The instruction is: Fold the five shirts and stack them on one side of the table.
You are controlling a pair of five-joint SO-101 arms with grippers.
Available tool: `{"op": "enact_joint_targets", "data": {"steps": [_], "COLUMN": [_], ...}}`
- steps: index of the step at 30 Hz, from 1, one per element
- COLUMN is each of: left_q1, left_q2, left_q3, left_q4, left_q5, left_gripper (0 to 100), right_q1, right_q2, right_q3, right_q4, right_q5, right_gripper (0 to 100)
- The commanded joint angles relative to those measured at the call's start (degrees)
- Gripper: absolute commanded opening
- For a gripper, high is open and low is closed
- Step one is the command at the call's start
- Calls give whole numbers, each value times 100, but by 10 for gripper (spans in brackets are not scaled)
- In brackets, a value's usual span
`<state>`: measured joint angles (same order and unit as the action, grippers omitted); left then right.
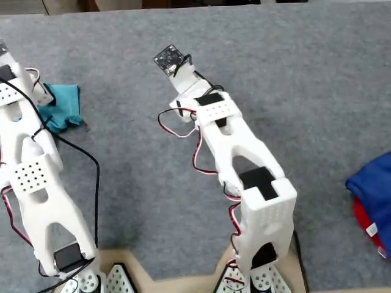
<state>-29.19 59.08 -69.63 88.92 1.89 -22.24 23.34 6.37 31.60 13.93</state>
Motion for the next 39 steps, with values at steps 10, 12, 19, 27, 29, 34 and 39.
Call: {"op": "enact_joint_targets", "data": {"steps": [10,12,19,27,29,34,39], "left_q1": [1081,1477,2251,3657,3824,4378,4571], "left_q2": [-75,-66,-75,-347,-901,-1376,-1332], "left_q3": [-1073,-1442,-1477,-1292,-1670,-1574,-1705], "left_q4": [695,1046,1204,1213,1213,1196,1196], "left_q5": [501,501,571,835,800,747,712], "left_gripper": [18,18,18,18,18,18,18], "right_q1": [66,84,532,1481,1560,1684,1710], "right_q2": [-31,-31,-66,-22,-22,-22,-22], "right_q3": [-312,-312,-426,-734,-708,-716,-725], "right_q4": [-18,-18,-53,-202,-316,-352,-352], "right_q5": [-44,-44,-123,-1099,-1099,-1108,-1125], "right_gripper": [5,5,5,5,5,5,5]}}
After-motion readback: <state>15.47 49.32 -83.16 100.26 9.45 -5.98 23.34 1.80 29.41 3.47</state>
